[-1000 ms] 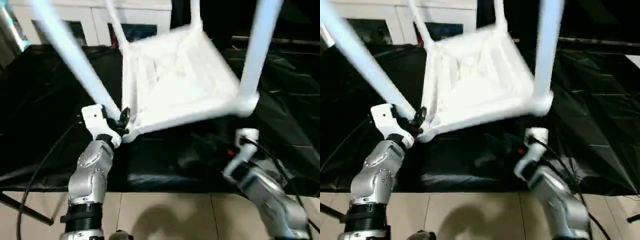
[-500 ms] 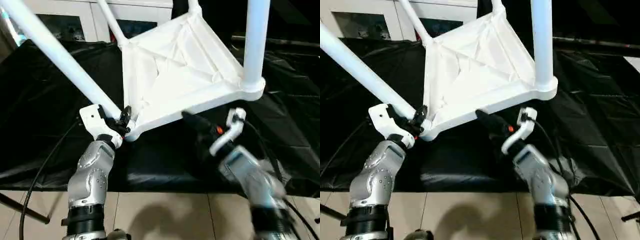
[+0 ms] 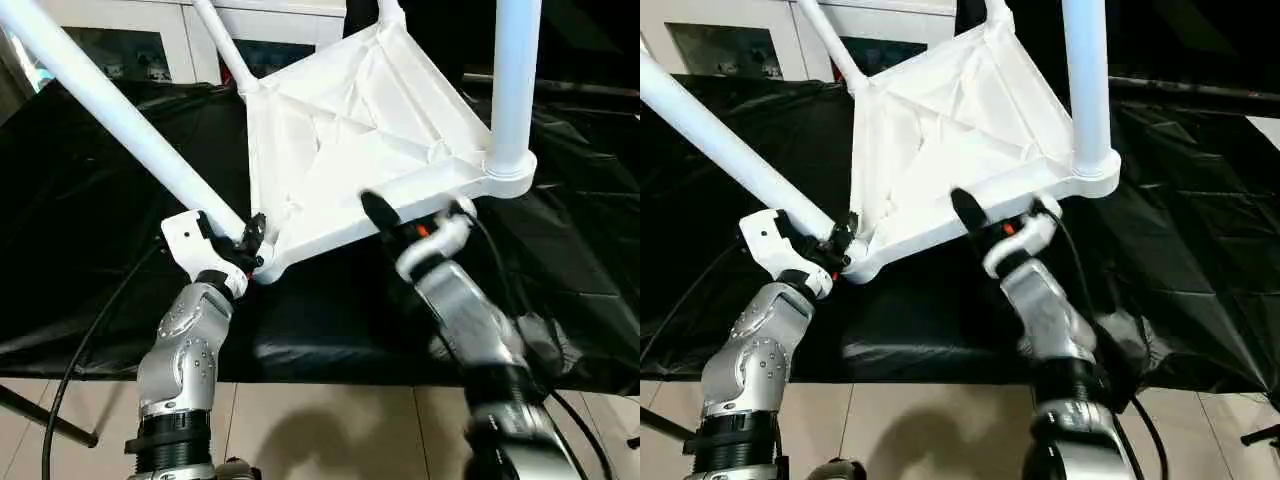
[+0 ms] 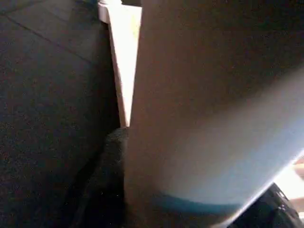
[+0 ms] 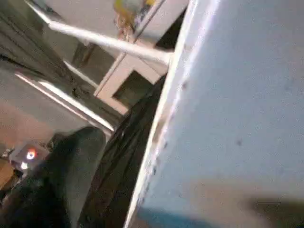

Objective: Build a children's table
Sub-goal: Flip table

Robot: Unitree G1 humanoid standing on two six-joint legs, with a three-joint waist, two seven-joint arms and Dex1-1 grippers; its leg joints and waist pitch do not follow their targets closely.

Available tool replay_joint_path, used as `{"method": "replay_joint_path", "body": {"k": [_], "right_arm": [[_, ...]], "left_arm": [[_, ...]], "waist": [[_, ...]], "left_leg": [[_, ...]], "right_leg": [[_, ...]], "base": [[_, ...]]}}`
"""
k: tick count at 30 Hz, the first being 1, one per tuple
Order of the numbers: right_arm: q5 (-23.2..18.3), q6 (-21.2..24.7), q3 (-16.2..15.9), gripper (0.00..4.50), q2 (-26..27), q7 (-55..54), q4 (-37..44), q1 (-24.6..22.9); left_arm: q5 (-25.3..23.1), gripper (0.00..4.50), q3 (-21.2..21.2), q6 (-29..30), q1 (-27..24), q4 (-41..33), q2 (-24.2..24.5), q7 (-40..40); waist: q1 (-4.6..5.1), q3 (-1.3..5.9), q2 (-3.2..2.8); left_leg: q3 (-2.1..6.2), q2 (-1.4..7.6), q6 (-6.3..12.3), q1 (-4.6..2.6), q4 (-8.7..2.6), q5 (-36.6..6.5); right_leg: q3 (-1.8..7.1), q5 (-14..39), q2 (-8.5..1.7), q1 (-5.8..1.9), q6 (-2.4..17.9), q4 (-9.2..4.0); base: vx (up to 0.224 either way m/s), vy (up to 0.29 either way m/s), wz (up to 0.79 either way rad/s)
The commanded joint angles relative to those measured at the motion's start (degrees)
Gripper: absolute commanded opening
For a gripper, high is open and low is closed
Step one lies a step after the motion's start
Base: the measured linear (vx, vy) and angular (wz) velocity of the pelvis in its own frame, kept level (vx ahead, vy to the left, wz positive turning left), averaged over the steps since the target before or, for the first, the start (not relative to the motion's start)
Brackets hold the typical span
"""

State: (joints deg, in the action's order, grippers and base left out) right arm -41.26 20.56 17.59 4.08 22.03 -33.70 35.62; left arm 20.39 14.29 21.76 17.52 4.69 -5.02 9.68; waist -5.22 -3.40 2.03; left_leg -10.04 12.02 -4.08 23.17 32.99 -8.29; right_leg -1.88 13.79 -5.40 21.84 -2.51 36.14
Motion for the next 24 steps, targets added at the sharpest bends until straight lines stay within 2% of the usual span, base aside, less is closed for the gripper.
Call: {"method": "replay_joint_path", "body": {"k": [1, 3, 10, 11, 15, 16, 17, 19, 20, 21, 24], "right_arm": [[-0.6, -1.1, 1.8, 4.50, 0.0, -1.5, -3.0, 2.4], [-1.2, -1.0, 2.8, 4.50, 0.1, -1.5, -4.8, 3.7], [-1.2, -1.0, 2.8, 4.50, 0.1, -1.5, -4.8, 3.7], [-1.3, -1.1, 2.9, 4.23, 0.0, -1.4, -5.2, 4.1], [-2.8, -0.8, 4.7, 4.10, 0.3, -0.8, -8.1, 6.0], [-2.7, -1.1, 4.8, 3.89, 0.3, -0.7, -8.6, 6.1], [-2.7, -1.3, 4.9, 3.77, 0.3, -0.8, -8.8, 6.2], [-2.4, -2.1, 5.6, 3.70, 0.3, -0.7, -10.4, 6.8], [-2.3, -2.3, 5.9, 3.60, 0.3, -0.6, -10.9, 7.0], [-2.2, -2.4, 6.0, 3.36, 0.3, -0.6, -11.0, 7.1], [-1.6, -2.4, 5.6, 3.24, 0.1, -0.6, -11.1, 7.0]], "left_arm": [[4.2, 2.13, -0.9, 3.5, -1.1, 1.4, -2.1, 0.8], [4.2, 2.13, -1.0, 3.6, -1.2, 1.2, -2.2, 0.8], [4.2, 2.13, -1.0, 3.6, -1.2, 1.2, -2.2, 0.8], [4.2, 2.13, -1.0, 3.6, -1.2, 1.1, -2.3, 0.8], [4.3, 2.13, -0.8, 3.5, -1.3, 0.9, -2.4, 0.7], [4.3, 2.13, -0.8, 3.5, -1.4, 0.9, -2.4, 0.7], [4.3, 2.13, -0.8, 3.5, -1.4, 0.9, -2.4, 0.7], [4.0, 2.13, -0.9, 3.5, -1.4, 0.9, -2.2, 0.7], [3.9, 2.13, -1.0, 3.5, -1.4, 0.9, -2.1, 0.7], [3.8, 2.13, -1.1, 3.5, -1.5, 1.0, -2.1, 0.7], [3.6, 2.13, -1.1, 3.5, -1.4, 1.2, -2.0, 0.8]], "waist": [[-0.01, 4.19, 0.47], [0.09, 4.16, 0.66], [-0.07, 4.32, 0.72], [-0.05, 4.27, 0.82], [0.14, 4.03, 0.71], [0.16, 4.03, 0.74], [0.12, 3.98, 0.47], [0.17, 4.04, 0.61], [0.20, 4.00, 0.35], [0.14, 3.98, 0.45], [0.07, 3.99, 0.46]], "left_leg": [[-0.45, 0.67, 2.61, -1.53, -2.89, -3.7], [-0.48, 0.69, 2.57, -1.48, -2.93, -4.4], [-0.51, 0.68, 2.80, -1.57, -2.77, -3.7], [-0.52, 0.70, 2.86, -1.57, -2.80, -3.8], [-0.51, 0.72, 2.78, -1.53, -2.93, -5.3], [-0.51, 0.70, 2.64, -1.50, -2.92, -5.2], [-0.48, 0.69, 2.55, -1.52, -2.93, -5.1], [-0.50, 0.72, 2.61, -1.56, -2.90, -4.9], [-0.52, 0.73, 2.52, -1.61, -2.90, -5.2], [-0.53, 0.71, 2.48, -1.61, -2.91, -5.4], [-0.49, 0.73, 2.49, -1.63, -2.92, -5.2]], "right_leg": [[1.05, -8.5, -1.47, -2.28, 11.7, -3.24], [1.05, -7.8, -1.54, -2.33, 11.7, -3.28], [1.07, -8.9, -1.48, -2.32, 11.5, -3.23], [1.07, -8.7, -1.48, -2.29, 11.5, -3.24], [1.08, -6.6, -1.51, -2.15, 11.5, -3.39], [1.08, -6.4, -1.52, -2.19, 11.5, -3.41], [1.09, -6.6, -1.53, -2.12, 11.5, -3.39], [1.07, -7.2, -1.48, -2.14, 11.6, -3.36], [1.08, -7.3, -1.46, -2.01, 11.8, -3.39], [1.09, -7.3, -1.46, -2.08, 11.9, -3.40], [1.05, -7.6, -1.44, -2.11, 11.9, -3.36]], "base": [[0.000, 0.000, 0.00], [0.000, 0.000, 0.00], [0.000, 0.000, 0.00], [0.000, 0.000, 0.00], [0.000, 0.000, 0.00], [0.000, 0.000, 0.00], [0.000, 0.000, 0.00], [0.000, 0.000, 0.00], [0.000, 0.000, 0.00], [0.000, 0.000, 0.00], [0.000, 0.000, 0.00]]}}
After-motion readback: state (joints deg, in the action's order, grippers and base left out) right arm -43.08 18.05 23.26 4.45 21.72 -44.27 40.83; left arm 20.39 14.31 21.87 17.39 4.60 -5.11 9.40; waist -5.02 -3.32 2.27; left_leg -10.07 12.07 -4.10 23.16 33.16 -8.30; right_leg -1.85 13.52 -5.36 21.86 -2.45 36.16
